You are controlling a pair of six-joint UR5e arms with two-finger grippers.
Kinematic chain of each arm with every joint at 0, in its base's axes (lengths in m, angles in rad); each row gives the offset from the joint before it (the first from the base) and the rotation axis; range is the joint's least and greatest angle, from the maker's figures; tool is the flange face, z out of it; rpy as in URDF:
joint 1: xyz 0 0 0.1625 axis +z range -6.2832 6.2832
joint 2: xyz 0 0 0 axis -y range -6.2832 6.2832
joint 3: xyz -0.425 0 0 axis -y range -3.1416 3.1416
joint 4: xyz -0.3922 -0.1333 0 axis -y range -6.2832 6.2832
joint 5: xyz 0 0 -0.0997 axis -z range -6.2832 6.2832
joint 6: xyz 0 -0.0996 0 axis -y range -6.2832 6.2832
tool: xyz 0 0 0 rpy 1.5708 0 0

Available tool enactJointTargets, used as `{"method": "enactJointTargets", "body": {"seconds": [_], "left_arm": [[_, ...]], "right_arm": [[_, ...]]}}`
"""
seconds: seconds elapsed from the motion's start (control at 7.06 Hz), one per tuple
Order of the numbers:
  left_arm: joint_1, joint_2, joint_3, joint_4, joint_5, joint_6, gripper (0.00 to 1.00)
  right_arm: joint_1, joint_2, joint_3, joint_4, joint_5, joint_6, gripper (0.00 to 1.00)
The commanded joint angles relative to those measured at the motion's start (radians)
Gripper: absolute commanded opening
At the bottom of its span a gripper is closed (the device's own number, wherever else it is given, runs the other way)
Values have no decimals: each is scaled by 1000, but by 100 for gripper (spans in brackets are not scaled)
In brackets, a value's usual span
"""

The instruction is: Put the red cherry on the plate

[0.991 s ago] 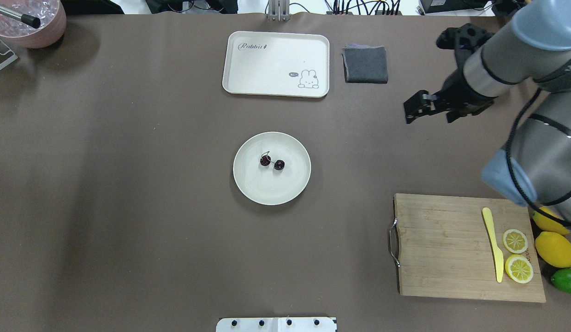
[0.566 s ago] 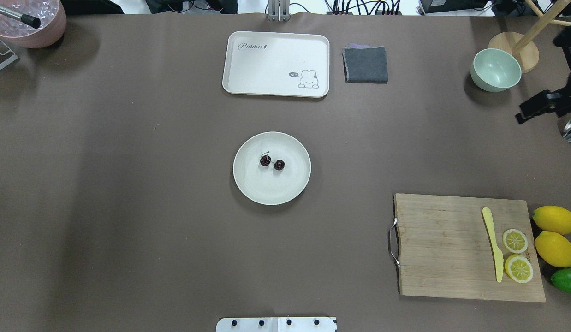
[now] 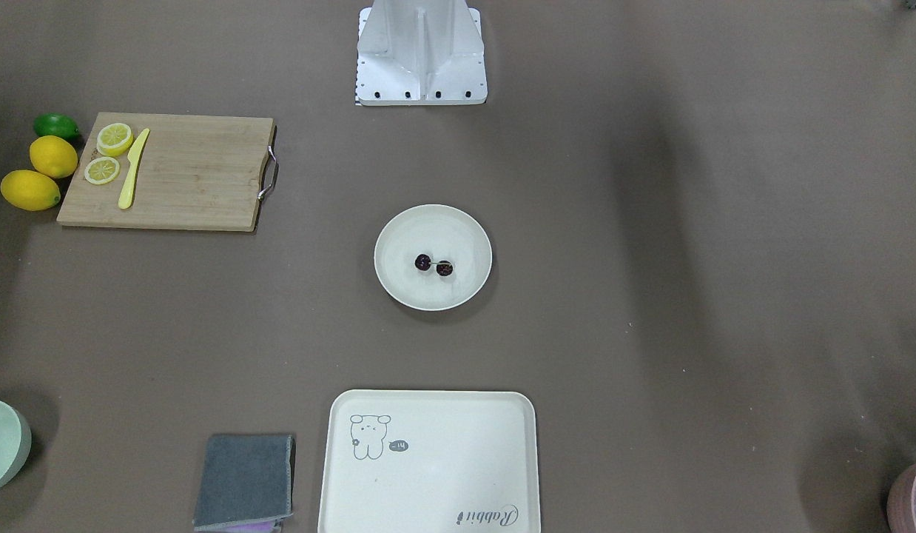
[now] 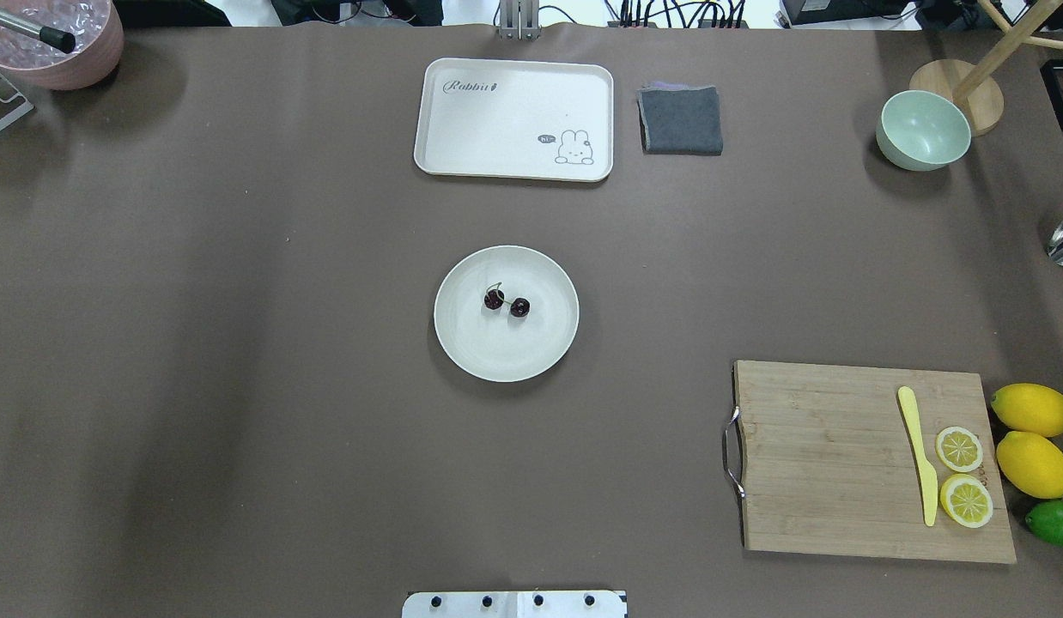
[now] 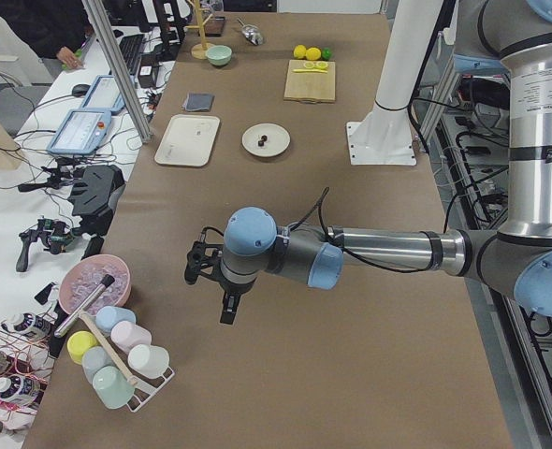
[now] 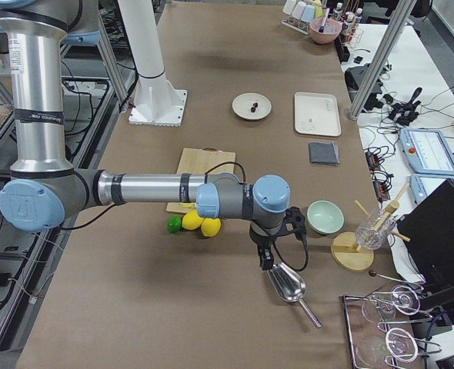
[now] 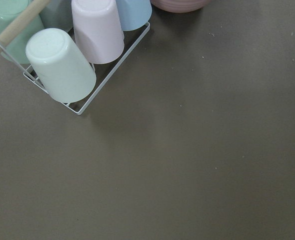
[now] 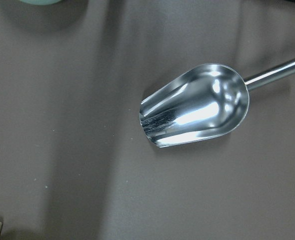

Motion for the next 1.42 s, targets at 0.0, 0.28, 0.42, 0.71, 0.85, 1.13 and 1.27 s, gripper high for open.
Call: {"method": "enactJointTargets", "body": {"seconds": [0.0,0.28,0.42,0.71,0.85,1.13,1.27], "left_arm": [[20,-4,1,44,102,1,98],[19,13,1,42,102,1,98],[20,13,4,44,102,1,98],[20,7,15,44,102,1,98],[20,5,18,44,102,0,98],[20,-4,32,44,105,0,98],[22,-6,35,44,105,0,98]], "right_arm": [[33,-21,-4,-4,2,-17,100],[50,-21,1,-7,-1,-15,100],[52,-23,-1,-7,-1,-15,100],[52,-24,-2,-7,-1,-15,100],[52,-24,-2,-6,-3,-15,100],[52,-24,-2,-6,-3,-15,100],[52,-24,-2,-3,-6,-15,100]]}}
